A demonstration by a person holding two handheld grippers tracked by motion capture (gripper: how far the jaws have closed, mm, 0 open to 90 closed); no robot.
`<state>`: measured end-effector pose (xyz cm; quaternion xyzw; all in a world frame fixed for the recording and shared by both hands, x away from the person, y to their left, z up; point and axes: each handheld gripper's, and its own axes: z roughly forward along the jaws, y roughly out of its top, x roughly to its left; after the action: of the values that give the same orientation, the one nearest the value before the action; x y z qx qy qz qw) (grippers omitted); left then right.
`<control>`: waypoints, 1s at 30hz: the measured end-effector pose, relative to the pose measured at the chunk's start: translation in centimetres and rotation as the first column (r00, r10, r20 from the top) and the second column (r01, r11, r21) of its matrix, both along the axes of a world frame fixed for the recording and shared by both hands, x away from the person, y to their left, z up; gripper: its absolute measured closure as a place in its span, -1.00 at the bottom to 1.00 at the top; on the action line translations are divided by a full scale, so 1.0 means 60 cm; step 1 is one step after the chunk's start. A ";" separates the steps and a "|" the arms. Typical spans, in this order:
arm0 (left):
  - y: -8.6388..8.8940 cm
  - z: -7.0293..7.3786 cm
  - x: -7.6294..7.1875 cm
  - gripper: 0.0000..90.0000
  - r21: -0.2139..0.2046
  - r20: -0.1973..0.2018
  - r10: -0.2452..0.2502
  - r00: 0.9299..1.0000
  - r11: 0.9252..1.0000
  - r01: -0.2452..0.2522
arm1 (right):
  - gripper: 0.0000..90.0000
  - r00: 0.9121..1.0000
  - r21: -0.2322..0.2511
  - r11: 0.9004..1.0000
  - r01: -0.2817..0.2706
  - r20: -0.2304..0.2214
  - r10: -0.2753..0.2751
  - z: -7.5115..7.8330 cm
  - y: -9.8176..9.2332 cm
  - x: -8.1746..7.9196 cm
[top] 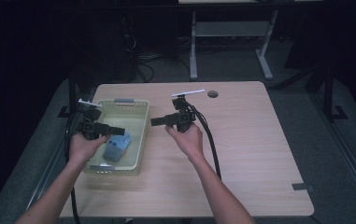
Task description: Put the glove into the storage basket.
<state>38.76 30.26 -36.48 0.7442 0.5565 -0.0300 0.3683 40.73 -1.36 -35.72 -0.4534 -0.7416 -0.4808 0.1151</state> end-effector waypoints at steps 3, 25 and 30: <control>0.001 0.007 -0.004 0.19 -0.018 0.018 0.001 1.000 1.000 0.000 | 0.18 1.000 -0.002 1.000 0.011 0.002 -0.011 0.003 -0.015 0.001; -0.041 0.038 -0.013 0.08 -0.061 0.059 -0.045 0.997 0.997 0.048 | 0.04 0.997 0.019 0.997 0.078 0.007 -0.078 0.008 -0.091 -0.015; -0.054 0.039 -0.014 0.04 -0.063 0.061 -0.060 0.996 0.996 0.064 | 0.02 0.996 0.030 0.995 0.092 0.014 -0.093 0.009 -0.104 -0.018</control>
<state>37.90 27.02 -34.15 0.7493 0.5206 -0.0374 0.4076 39.63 -7.63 -35.17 -0.4818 -0.7136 -0.4999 0.0937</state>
